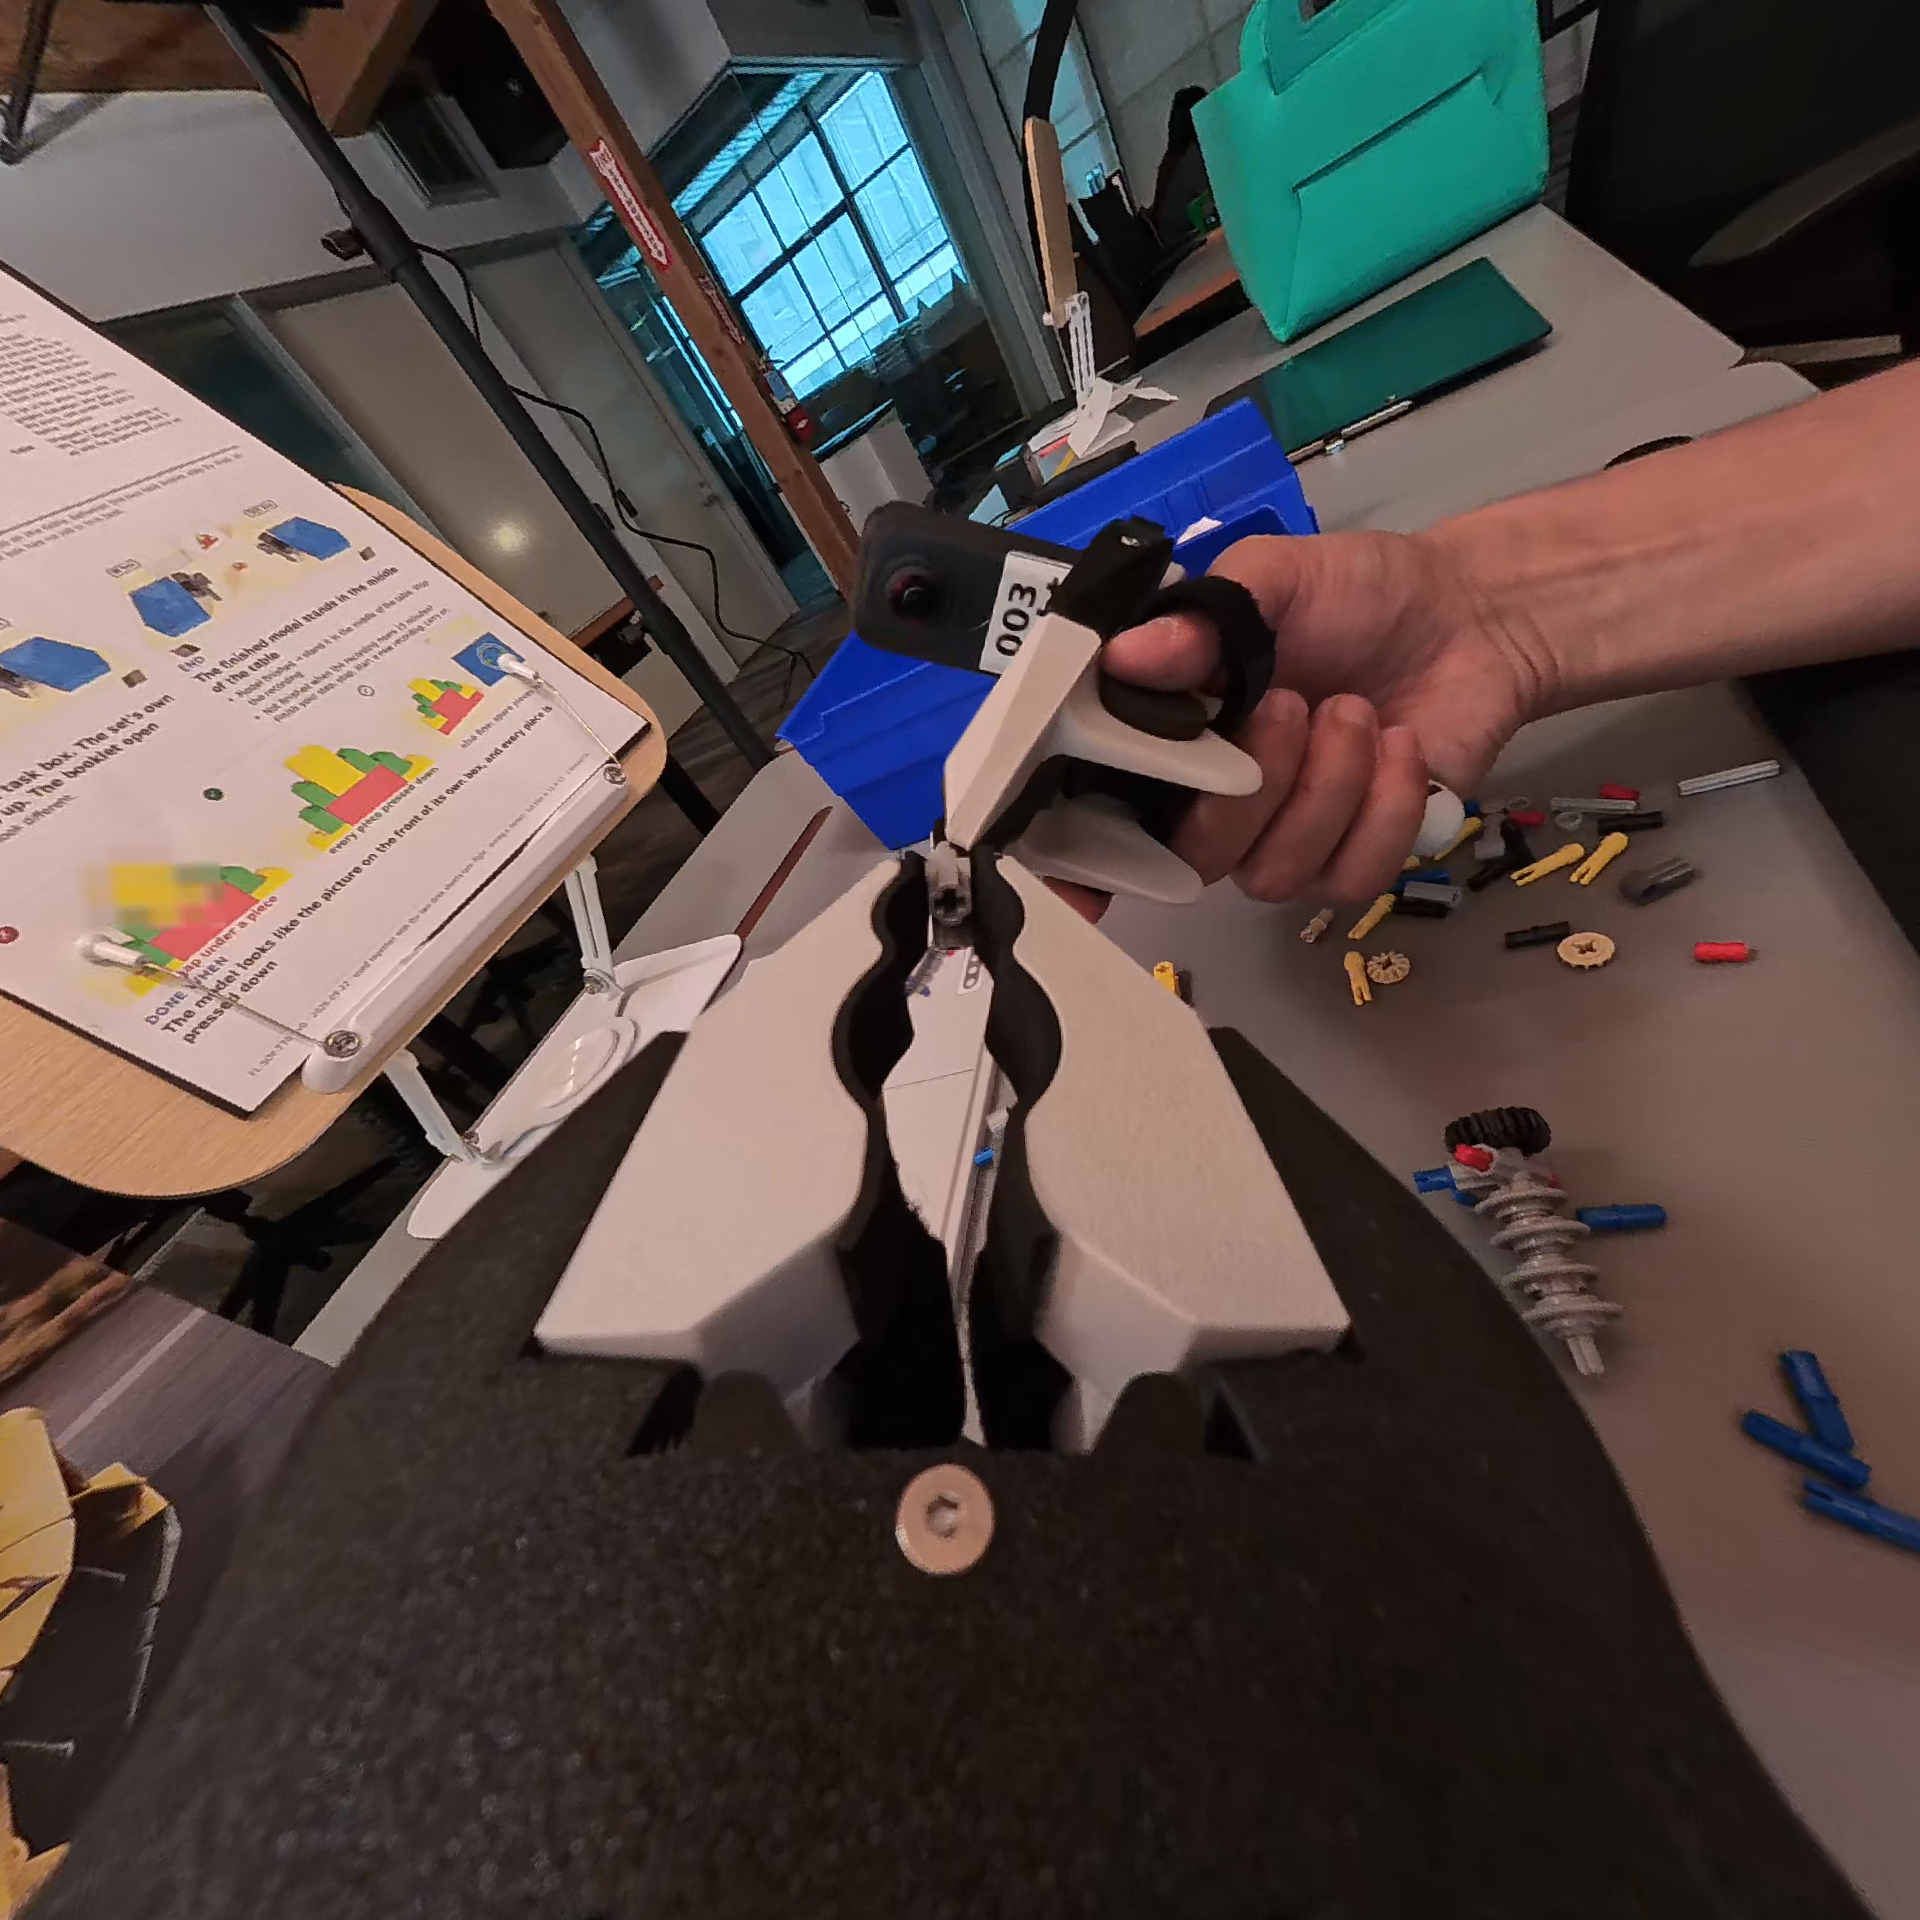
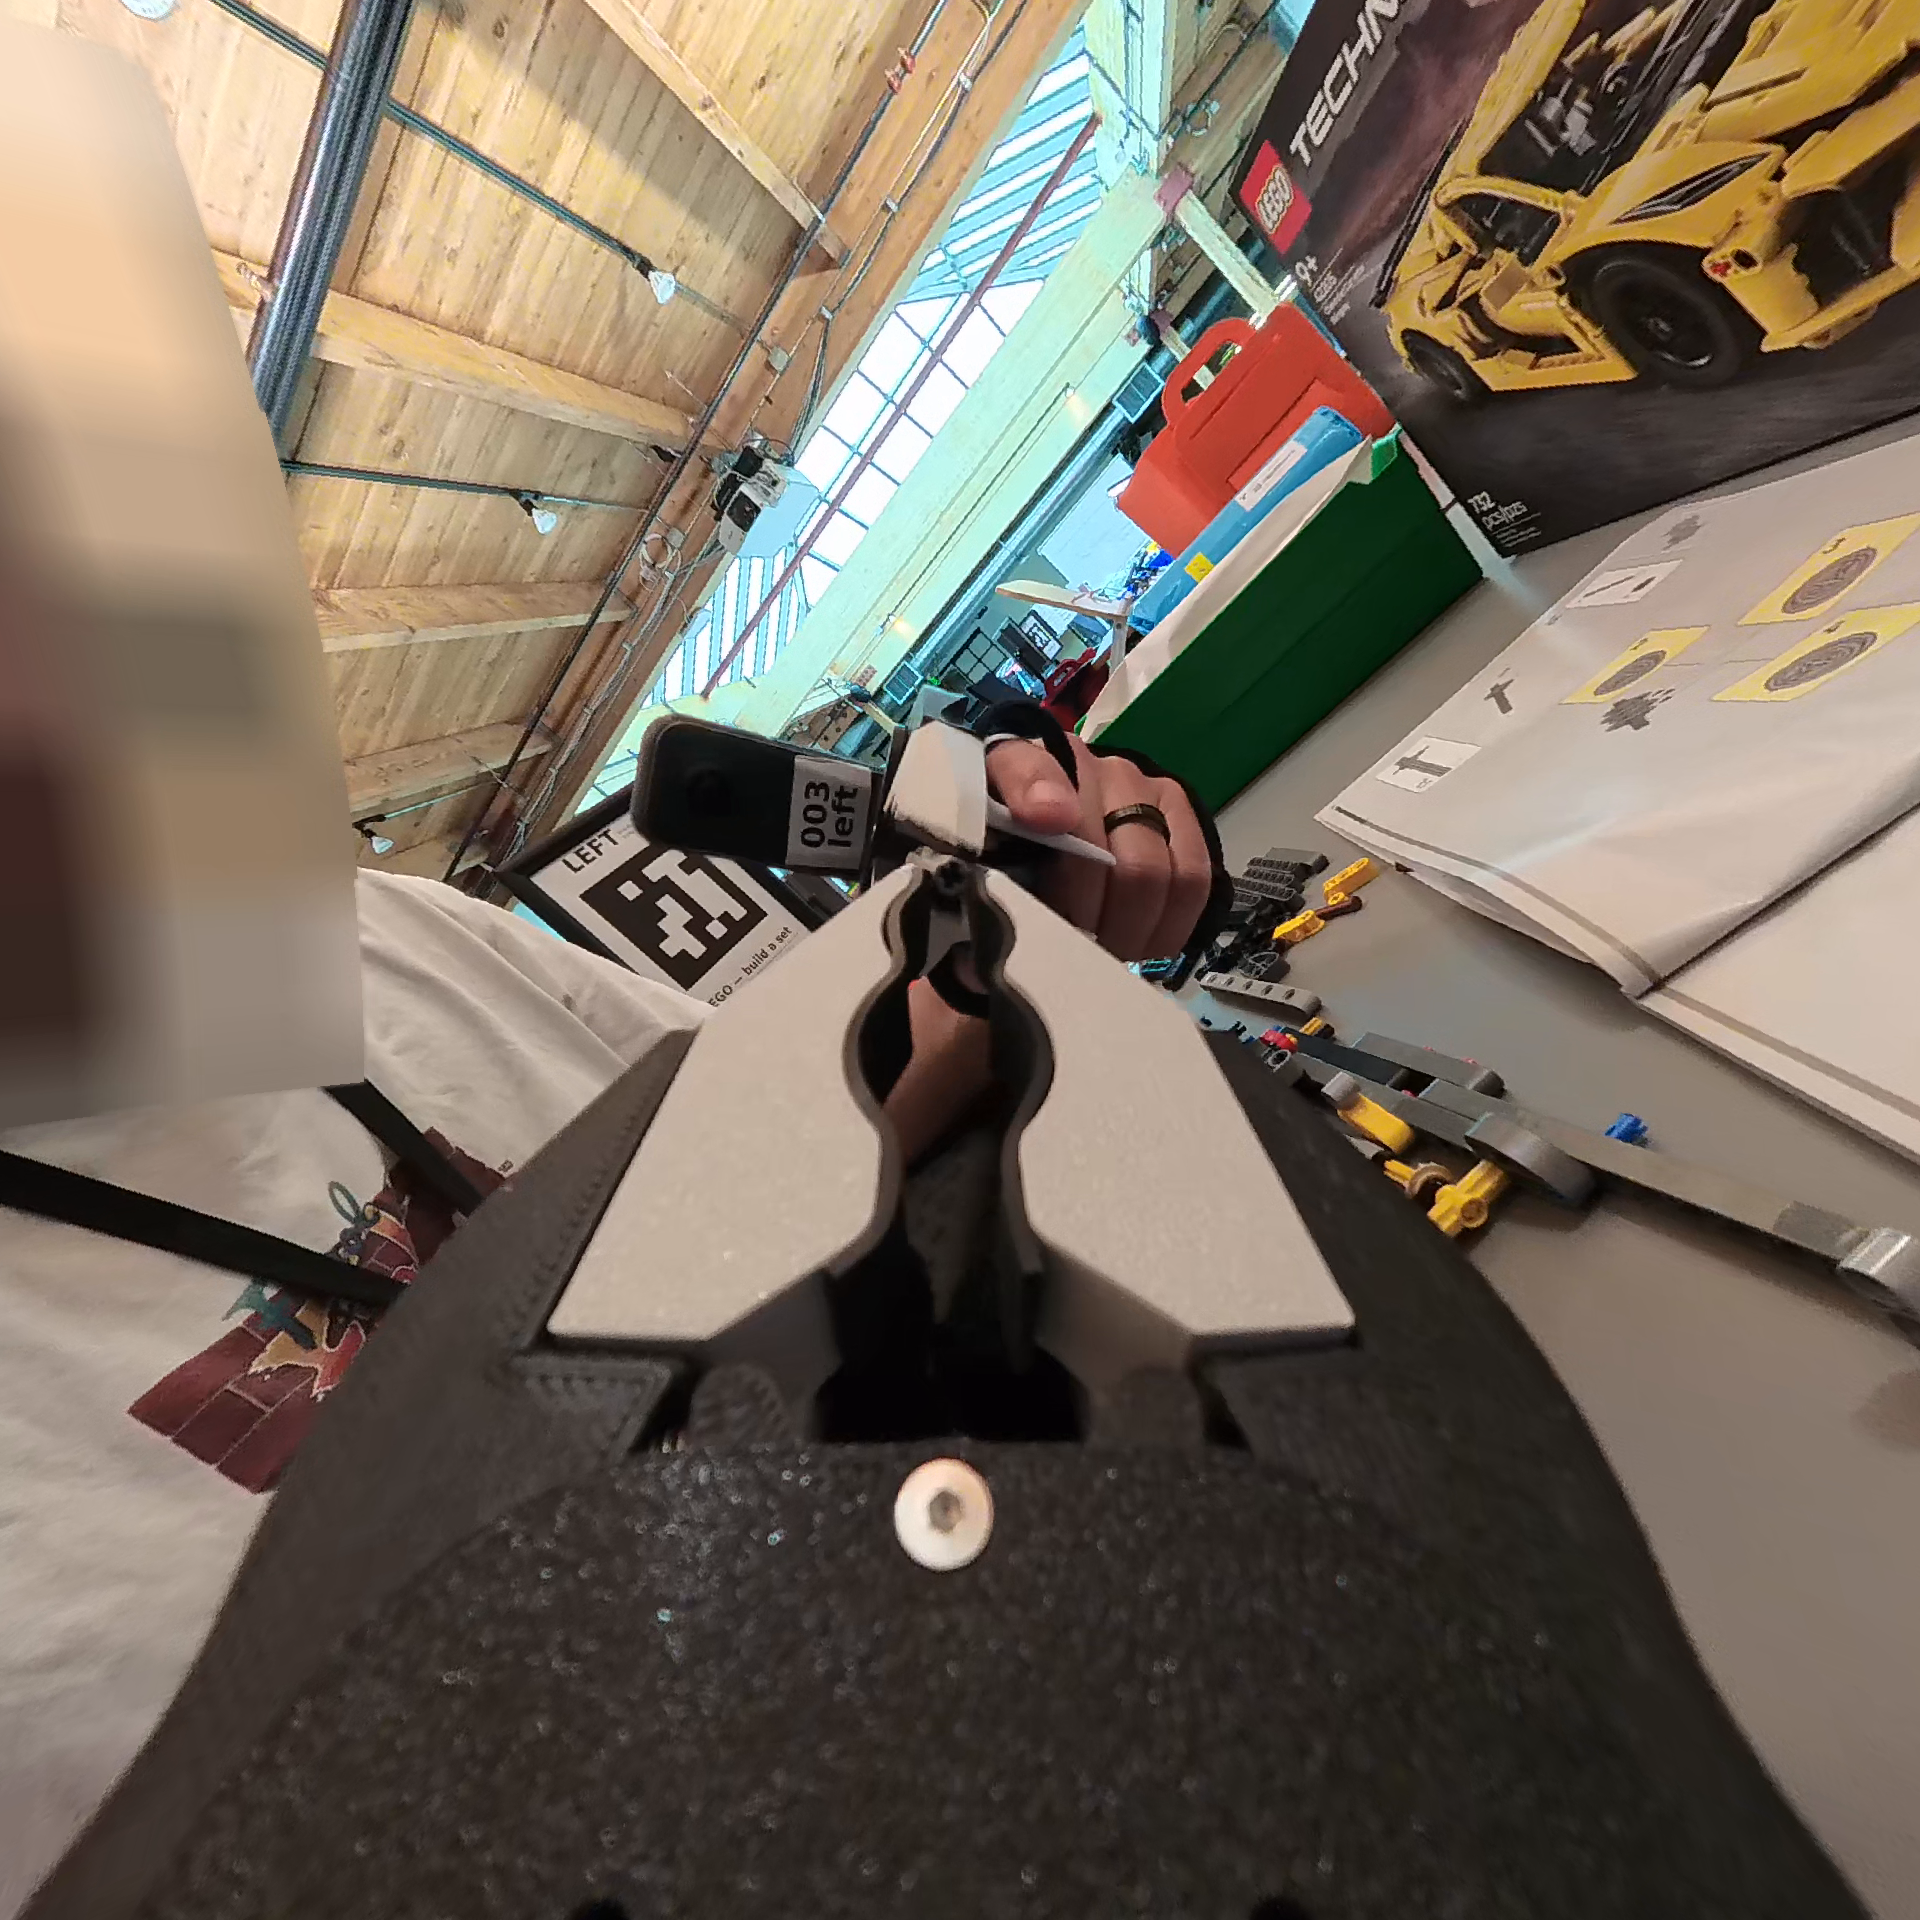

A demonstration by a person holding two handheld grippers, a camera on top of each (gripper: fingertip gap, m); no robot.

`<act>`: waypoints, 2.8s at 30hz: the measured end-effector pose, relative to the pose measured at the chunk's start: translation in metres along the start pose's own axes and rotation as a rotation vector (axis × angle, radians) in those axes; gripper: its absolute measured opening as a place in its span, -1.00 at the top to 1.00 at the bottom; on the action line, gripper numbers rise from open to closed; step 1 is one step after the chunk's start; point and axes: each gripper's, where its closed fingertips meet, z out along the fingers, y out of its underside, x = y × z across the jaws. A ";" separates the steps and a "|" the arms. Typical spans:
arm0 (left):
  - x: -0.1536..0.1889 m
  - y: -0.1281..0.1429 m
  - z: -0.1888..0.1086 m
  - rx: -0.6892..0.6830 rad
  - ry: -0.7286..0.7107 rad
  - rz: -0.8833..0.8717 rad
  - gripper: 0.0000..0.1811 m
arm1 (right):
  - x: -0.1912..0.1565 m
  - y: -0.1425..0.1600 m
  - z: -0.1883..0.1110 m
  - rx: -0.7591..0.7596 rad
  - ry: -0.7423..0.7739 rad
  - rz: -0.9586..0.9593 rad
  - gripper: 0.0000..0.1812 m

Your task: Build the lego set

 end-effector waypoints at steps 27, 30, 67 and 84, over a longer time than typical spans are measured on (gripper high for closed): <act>-0.068 0.018 -0.025 0.126 -0.025 -0.748 0.93 | 0.028 0.176 -0.016 -0.880 0.591 -0.783 0.86; -0.061 0.012 -0.024 0.139 0.026 -0.756 0.93 | 0.031 0.180 -0.013 -0.889 0.573 -0.798 0.89; 0.008 -0.036 -0.032 0.306 0.526 -0.807 0.93 | -0.032 0.003 0.013 -0.666 0.792 -1.478 0.96; 0.006 -0.024 -0.028 0.242 0.479 -0.769 0.93 | -0.022 0.001 0.011 -0.737 0.918 -1.568 0.96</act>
